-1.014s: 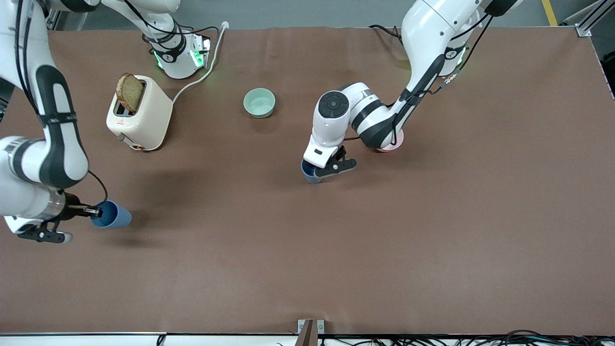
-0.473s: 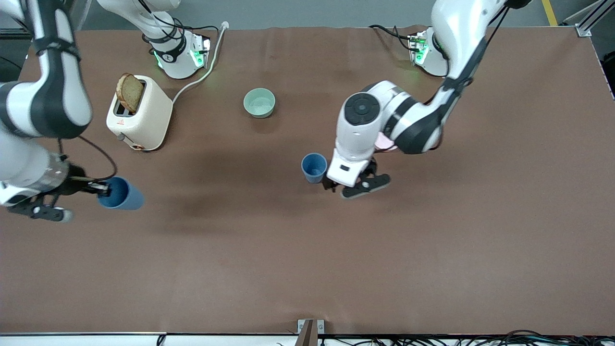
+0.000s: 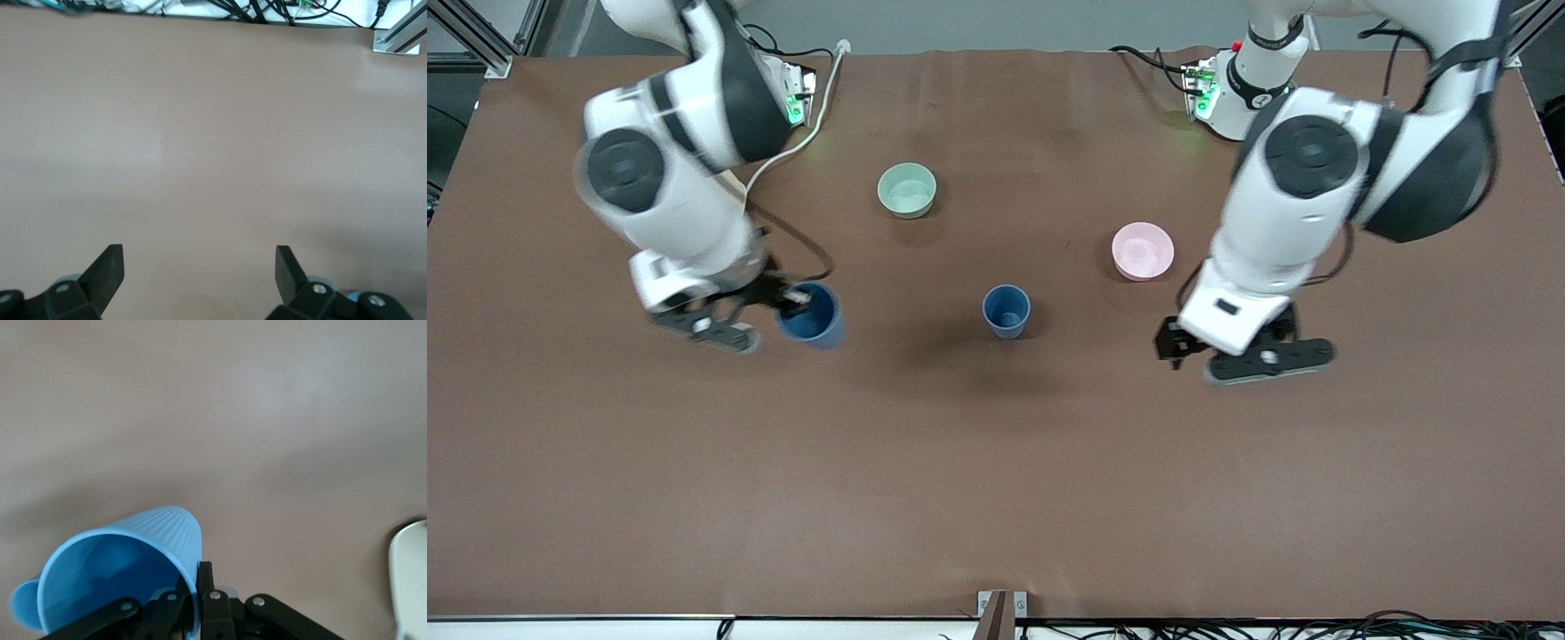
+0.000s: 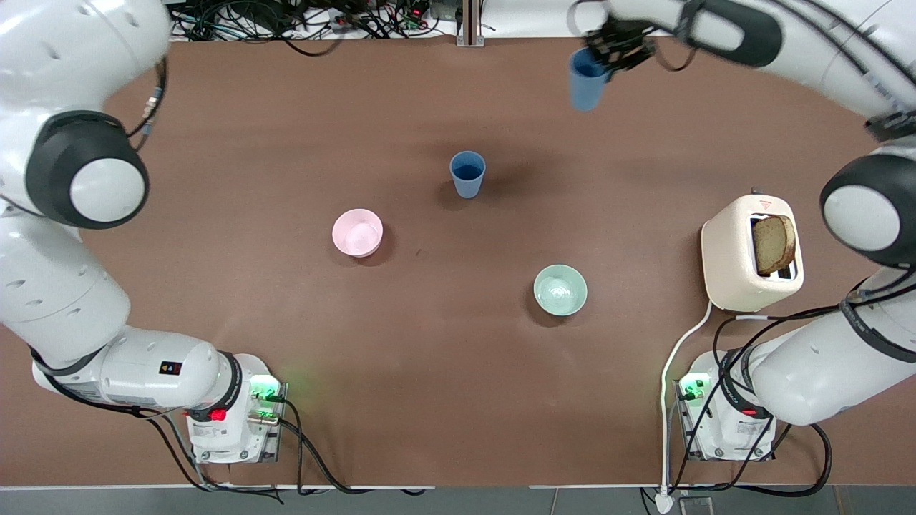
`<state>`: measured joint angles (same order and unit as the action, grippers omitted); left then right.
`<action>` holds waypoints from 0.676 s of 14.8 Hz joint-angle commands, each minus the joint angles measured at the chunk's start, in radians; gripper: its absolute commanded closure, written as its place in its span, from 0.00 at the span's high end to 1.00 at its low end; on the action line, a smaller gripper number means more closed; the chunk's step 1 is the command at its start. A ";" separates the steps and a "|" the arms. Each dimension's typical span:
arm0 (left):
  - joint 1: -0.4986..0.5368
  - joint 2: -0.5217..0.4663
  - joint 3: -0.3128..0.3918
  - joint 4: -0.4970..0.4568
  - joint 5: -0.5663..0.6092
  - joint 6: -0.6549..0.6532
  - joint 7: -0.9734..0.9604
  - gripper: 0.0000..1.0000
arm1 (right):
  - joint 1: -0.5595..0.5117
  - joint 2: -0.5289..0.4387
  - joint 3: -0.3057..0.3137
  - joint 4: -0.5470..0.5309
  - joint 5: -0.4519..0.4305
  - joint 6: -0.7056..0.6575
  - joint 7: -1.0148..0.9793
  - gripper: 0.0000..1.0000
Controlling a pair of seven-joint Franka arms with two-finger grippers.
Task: Stack blue cups with both arms
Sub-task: 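Carry the held blue cup over the standing cup with the right gripper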
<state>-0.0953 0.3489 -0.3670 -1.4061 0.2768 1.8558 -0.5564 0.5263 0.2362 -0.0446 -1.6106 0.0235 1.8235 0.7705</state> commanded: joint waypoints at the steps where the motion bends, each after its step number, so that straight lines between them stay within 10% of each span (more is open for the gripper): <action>1: 0.083 -0.062 -0.013 -0.011 -0.065 -0.065 0.166 1.00 | 0.157 -0.014 -0.018 0.011 -0.011 0.022 0.137 0.00; 10: 0.282 -0.223 -0.009 -0.027 -0.200 -0.211 0.550 1.00 | 0.296 0.120 -0.017 0.012 -0.013 0.238 0.251 0.01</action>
<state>0.1362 0.1614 -0.3679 -1.4048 0.1145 1.6562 -0.0944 0.7989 0.3297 -0.0484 -1.6048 0.0199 2.0364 1.0073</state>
